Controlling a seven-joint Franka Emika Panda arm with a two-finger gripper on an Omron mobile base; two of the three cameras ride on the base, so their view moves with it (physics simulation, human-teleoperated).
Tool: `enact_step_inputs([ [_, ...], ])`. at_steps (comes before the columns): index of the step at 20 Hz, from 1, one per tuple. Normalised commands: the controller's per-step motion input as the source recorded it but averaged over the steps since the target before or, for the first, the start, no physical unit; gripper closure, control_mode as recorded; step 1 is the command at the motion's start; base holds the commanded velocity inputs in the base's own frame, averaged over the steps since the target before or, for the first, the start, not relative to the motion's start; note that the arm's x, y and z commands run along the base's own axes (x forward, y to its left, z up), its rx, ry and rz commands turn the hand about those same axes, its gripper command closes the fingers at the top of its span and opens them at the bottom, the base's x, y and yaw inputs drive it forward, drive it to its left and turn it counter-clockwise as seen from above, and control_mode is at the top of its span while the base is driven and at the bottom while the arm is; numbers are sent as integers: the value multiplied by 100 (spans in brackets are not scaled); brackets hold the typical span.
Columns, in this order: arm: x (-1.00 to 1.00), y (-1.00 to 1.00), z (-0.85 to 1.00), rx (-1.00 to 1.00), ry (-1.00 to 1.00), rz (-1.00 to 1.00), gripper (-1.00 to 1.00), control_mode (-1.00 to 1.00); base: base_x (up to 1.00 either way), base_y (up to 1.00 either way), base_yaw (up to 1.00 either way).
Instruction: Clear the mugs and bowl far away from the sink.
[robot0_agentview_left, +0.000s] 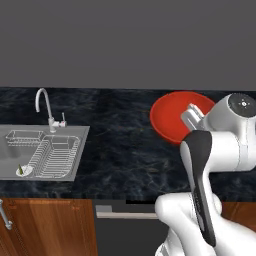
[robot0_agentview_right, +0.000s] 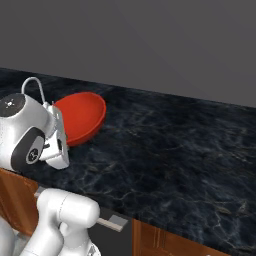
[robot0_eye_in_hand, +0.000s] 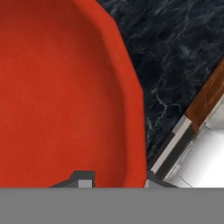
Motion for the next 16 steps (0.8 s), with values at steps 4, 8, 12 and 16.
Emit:
enact_step_inputs([
  [4, -3, 1, 5, -4, -10, 1, 100, 100, -8, 4, 2],
  [8, 0, 0, 0, 0, 0, 0, 100, 100, -37, 45, 44],
  [12, 0, 0, 0, 0, 0, 0, 100, 100, -8, 32, 81],
  [16, 0, 0, 0, 0, 0, 0, 100, 100, 0, 19, 97],
])
